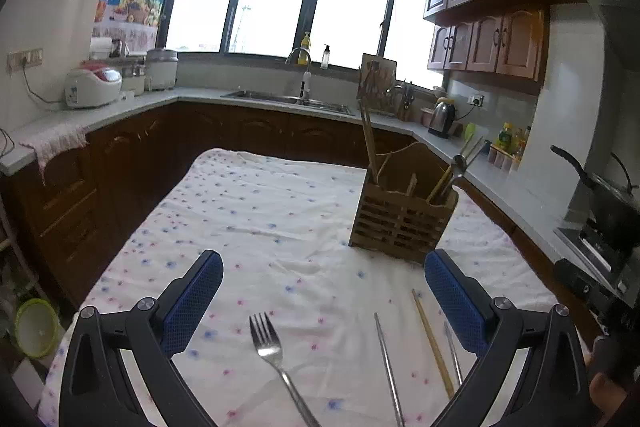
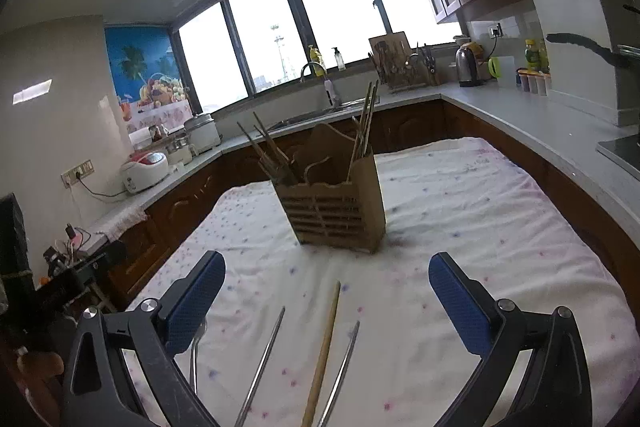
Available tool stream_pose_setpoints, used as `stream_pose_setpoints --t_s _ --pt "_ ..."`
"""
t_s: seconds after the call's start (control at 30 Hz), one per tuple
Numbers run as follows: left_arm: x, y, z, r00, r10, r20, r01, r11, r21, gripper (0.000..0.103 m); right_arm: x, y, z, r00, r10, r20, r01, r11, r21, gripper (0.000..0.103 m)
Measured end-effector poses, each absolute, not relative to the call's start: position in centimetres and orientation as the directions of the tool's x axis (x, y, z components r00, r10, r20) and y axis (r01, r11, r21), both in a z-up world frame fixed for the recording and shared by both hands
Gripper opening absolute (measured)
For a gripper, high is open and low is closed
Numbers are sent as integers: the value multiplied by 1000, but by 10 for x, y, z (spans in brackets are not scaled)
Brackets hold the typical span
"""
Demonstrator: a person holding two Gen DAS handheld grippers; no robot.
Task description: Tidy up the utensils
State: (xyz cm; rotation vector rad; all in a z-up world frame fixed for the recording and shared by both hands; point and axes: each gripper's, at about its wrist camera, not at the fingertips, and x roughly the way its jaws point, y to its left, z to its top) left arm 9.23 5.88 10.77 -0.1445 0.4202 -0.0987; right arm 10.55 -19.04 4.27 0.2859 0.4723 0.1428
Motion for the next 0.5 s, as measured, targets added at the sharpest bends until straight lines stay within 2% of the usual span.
stream_pose_setpoints --t_s 0.17,0.27,0.4,0.5 --pt "70 60 110 920 -105 -376 59 989 -132 102 87 -187 47 883 194 -427 -73 956 283 103" --pt "60 62 118 925 -135 -356 92 986 -136 102 79 -186 64 889 204 -410 -97 959 266 103" --pt "47 63 133 939 -153 -309 123 986 -113 102 63 -184 94 918 210 -336 -133 962 238 103" --pt "39 59 129 939 -163 -302 146 986 -78 102 48 -181 96 940 182 -288 -119 968 220 103"
